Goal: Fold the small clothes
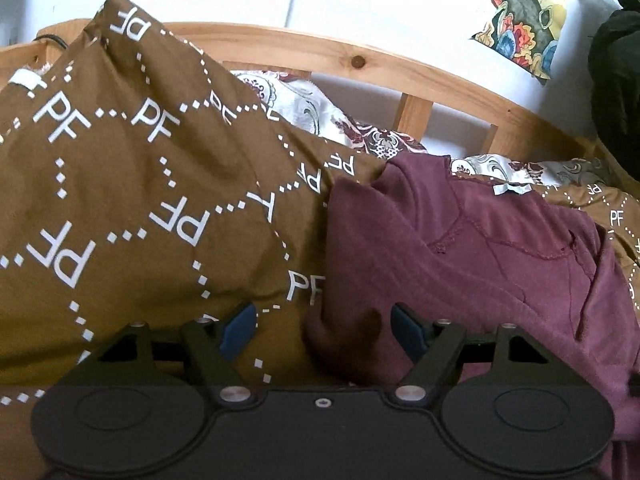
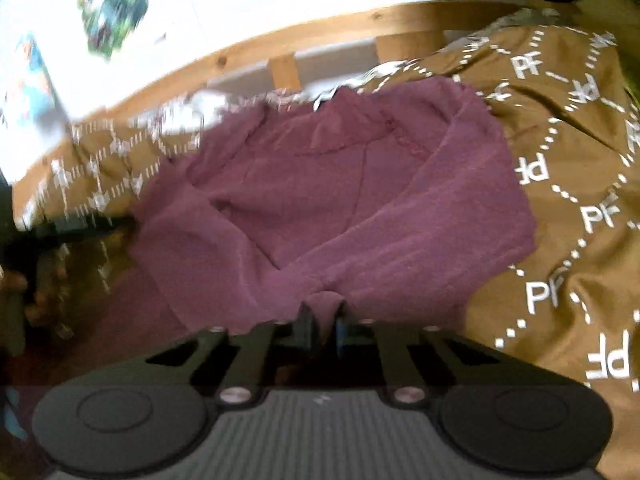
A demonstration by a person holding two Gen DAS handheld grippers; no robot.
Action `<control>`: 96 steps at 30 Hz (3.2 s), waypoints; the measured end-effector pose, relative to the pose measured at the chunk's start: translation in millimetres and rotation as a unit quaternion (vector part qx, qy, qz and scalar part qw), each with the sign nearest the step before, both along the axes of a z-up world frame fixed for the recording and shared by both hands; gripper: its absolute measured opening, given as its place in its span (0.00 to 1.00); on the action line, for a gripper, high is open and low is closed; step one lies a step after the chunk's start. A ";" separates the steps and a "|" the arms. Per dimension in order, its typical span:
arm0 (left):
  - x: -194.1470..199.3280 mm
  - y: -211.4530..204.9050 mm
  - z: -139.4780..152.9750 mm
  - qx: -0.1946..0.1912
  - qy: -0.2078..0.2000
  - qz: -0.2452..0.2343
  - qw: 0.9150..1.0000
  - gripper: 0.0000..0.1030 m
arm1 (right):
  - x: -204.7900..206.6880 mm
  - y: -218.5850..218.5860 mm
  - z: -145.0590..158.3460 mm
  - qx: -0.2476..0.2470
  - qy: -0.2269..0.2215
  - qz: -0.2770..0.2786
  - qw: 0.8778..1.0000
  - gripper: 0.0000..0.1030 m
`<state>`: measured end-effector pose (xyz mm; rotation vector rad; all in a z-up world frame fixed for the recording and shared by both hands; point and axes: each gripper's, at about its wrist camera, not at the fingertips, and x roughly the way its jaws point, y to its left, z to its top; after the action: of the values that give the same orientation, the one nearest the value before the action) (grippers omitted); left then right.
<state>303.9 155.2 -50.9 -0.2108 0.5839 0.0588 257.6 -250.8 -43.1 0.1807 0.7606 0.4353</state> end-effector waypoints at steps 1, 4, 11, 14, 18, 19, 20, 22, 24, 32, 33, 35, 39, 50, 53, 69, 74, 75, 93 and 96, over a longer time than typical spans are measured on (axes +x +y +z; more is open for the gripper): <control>-1.5 -0.5 1.4 0.001 -0.003 -0.003 1.000 0.74 | -3.6 -5.2 5.2 0.019 0.003 -0.011 1.000 0.05; -4.3 -4.0 2.2 0.015 -0.008 -0.014 1.000 0.74 | -13.3 -23.4 14.6 0.073 0.023 -0.054 0.996 0.05; 0.5 -8.2 -2.3 0.031 -0.005 -0.024 0.999 0.74 | -20.6 -15.5 -9.9 0.004 0.038 -0.056 0.998 0.28; 1.9 -9.1 -2.0 0.042 -0.010 -0.025 0.999 0.66 | -26.1 -7.6 -6.4 -0.033 0.007 -0.058 0.998 0.39; -0.9 -7.5 -1.7 0.038 -0.013 -0.031 0.999 0.65 | -28.9 -0.2 2.1 -0.061 -0.020 -0.056 0.996 0.52; -2.7 -6.5 -2.2 0.033 -0.012 -0.031 0.999 0.64 | -26.4 1.0 5.9 -0.066 -0.030 -0.052 0.996 0.54; -4.6 -4.8 -3.3 0.023 -0.010 -0.034 0.999 0.57 | -21.1 3.0 10.6 -0.066 -0.037 -0.043 0.996 0.55; -5.9 -2.1 -5.9 0.007 -0.002 -0.042 0.999 0.43 | -2.7 12.3 21.5 -0.058 -0.042 -0.016 0.997 0.54; -6.1 0.3 -9.1 -0.006 0.005 -0.048 0.999 0.32 | 23.5 32.1 34.4 -0.044 -0.051 0.029 0.997 0.54; 0.6 17.5 -20.1 -0.094 0.024 -0.046 0.994 0.05 | 121.6 160.0 53.4 -0.002 -0.054 0.180 0.982 0.45; 0.7 18.8 -21.4 -0.104 0.026 -0.046 0.993 0.01 | 131.6 176.3 51.6 -0.004 -0.056 0.188 0.981 0.43; -1.9 22.1 -22.2 -0.124 0.020 -0.044 0.991 0.01 | 152.9 208.6 46.4 -0.009 -0.052 0.198 0.979 0.40; -10.7 29.7 -18.1 -0.161 0.001 -0.032 0.986 0.00 | 176.1 259.3 38.0 -0.046 -0.060 0.212 0.974 0.33; -15.5 44.2 -23.3 -0.221 0.000 0.003 0.975 0.01 | 208.8 260.0 28.1 0.018 -0.036 0.172 0.984 0.02; -13.1 37.9 -16.8 -0.180 0.014 0.019 0.983 0.23 | 201.1 257.7 25.2 0.015 -0.045 0.178 0.983 0.09; 12.2 0.2 -9.1 0.013 0.026 0.026 0.999 0.65 | 35.7 81.1 20.9 -0.173 -0.119 0.069 0.975 0.88; 14.1 0.0 -8.7 0.025 0.038 0.032 0.998 0.68 | -8.3 26.6 -15.8 -0.256 -0.065 -0.016 0.964 0.91; 12.8 -1.3 -7.9 0.032 0.041 0.034 0.998 0.71 | -13.6 17.2 -20.4 -0.246 -0.056 -0.033 0.967 0.92; -107.9 -45.4 44.2 0.060 0.079 -0.013 0.995 0.99 | -105.4 -36.3 15.5 -0.121 -0.094 -0.061 0.986 1.00; -142.3 -57.7 49.6 0.073 0.073 -0.055 0.993 0.99 | -129.5 -40.4 25.0 -0.109 -0.085 -0.039 0.990 1.00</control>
<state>161.6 97.5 -1.2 -0.0321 0.7332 0.0097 128.2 -291.2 -18.1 -0.0326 0.6262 0.2871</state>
